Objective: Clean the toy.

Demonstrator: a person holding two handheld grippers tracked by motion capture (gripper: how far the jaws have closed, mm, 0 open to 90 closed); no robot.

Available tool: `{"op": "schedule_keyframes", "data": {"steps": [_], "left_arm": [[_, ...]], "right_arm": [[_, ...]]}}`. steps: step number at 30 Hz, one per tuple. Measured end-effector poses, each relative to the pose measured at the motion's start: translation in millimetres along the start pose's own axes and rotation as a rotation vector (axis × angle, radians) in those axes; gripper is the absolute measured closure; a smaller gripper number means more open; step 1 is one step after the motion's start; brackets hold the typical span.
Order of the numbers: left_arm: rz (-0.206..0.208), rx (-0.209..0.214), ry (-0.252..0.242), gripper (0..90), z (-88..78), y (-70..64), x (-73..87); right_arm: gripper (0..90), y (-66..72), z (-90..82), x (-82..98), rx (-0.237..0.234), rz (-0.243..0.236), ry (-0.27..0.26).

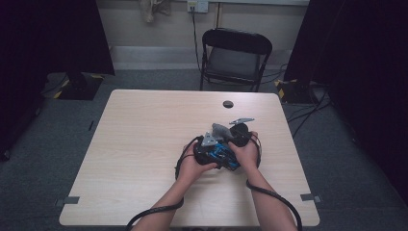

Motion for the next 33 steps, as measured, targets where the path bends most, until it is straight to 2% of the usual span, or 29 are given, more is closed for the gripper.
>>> {"op": "schedule_keyframes", "data": {"steps": [5,9,18,24,28,33], "left_arm": [[0.001,0.002,0.007,18.2,0.5,0.0,-0.8],[0.008,0.01,-0.002,18.2,1.7,-0.9,-0.9],[0.024,0.034,-0.02,13.3,7.8,-1.7,-1.6],[0.019,0.032,-0.026,13.2,7.7,-1.5,-1.0],[0.018,0.03,-0.022,13.3,7.6,-1.8,-1.2],[0.02,0.032,-0.015,13.4,7.7,-1.6,-2.1]], "right_arm": [[69.3,-1.5,-3.0,3.3,-0.016,-0.024,0.002],[68.9,-2.1,-3.4,4.0,-0.017,-0.015,0.006],[68.9,-1.9,-2.1,4.1,-0.021,-0.031,0.011],[69.0,-0.6,-5.3,5.5,-0.034,-0.078,0.031],[69.1,-2.8,-10.6,9.7,-0.068,-0.107,0.036],[69.7,-8.1,-18.1,15.0,-0.109,-0.102,0.049]]}}
Point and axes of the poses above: each handheld gripper's, and its own axes: z roughly forward along the jaws, x roughly out of its underside, y roughly to its left, the point moved 4 cm from there along z, roughly forward along the jaws
